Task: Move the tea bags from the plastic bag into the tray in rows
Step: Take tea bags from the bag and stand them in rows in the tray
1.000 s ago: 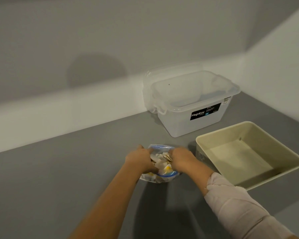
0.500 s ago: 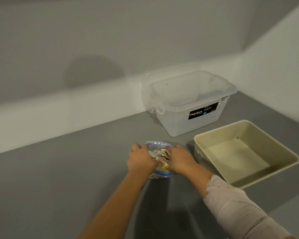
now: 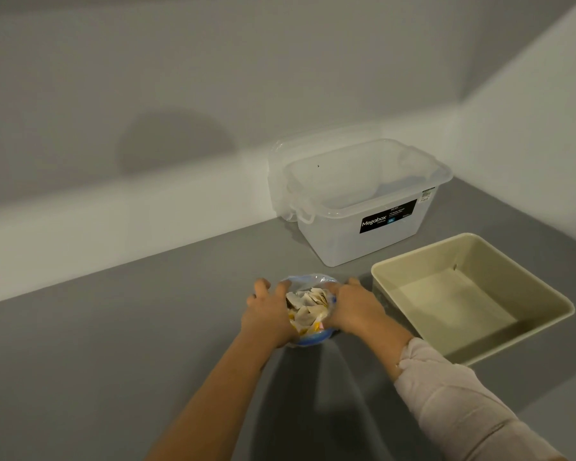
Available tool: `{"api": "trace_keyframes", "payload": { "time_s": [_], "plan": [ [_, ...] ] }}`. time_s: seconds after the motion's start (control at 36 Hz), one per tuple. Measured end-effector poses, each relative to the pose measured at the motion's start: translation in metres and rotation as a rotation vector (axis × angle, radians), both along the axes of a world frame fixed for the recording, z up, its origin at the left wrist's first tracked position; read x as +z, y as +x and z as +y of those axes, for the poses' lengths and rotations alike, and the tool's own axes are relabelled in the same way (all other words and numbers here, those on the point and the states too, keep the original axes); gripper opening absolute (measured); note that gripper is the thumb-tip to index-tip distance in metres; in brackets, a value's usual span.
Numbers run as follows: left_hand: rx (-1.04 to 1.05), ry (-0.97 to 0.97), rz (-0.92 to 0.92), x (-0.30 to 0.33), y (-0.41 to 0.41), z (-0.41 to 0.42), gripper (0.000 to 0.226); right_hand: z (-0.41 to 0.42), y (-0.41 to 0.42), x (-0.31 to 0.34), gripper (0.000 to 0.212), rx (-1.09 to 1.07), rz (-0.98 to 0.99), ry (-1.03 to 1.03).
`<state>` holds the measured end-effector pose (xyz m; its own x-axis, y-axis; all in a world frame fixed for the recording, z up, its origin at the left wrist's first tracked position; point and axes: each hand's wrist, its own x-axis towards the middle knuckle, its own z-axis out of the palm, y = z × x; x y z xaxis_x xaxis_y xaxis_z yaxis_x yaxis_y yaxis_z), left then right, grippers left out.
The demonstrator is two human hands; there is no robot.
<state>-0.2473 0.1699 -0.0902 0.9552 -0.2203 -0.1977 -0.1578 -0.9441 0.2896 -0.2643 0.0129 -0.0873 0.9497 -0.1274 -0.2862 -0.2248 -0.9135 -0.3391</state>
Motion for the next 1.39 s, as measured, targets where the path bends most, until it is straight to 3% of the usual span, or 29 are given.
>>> {"api": "trace_keyframes", "payload": {
  "time_s": [0.17, 0.31, 0.53, 0.83, 1.03, 1.17, 1.28, 1.39],
  "plan": [
    [0.01, -0.23, -0.024, 0.002, 0.009, 0.002, 0.069, -0.009, 0.01, 0.005, 0.047, -0.012, -0.059, 0.052],
    [0.039, -0.353, -0.003, 0.004, 0.018, 0.001, 0.076, -0.009, 0.019, 0.007, 0.03, -0.029, -0.133, 0.01],
    [0.068, -0.476, -0.055, 0.007, 0.024, 0.0, 0.07, 0.001, 0.033, 0.006, 0.041, -0.027, -0.099, -0.148],
    [0.048, -0.512, -0.103, 0.009, 0.03, 0.0, 0.052, -0.002, 0.038, 0.004, 0.031, -0.014, -0.135, -0.253],
    [0.022, -0.472, -0.16, 0.013, 0.034, -0.004, 0.03, -0.005, 0.036, 0.009, 0.026, -0.069, -0.213, -0.118],
    [0.039, -0.409, -0.229, 0.016, 0.031, -0.007, 0.029, -0.005, 0.037, 0.021, 0.025, -0.121, -0.261, 0.048],
    [-0.008, -0.376, -0.263, 0.017, 0.026, -0.009, 0.041, -0.004, 0.039, 0.038, 0.02, -0.128, -0.261, 0.118],
    [-0.067, -0.408, -0.264, 0.02, 0.019, -0.016, 0.065, 0.0, 0.04, 0.048, 0.01, -0.156, -0.285, 0.369]
  ]
}}
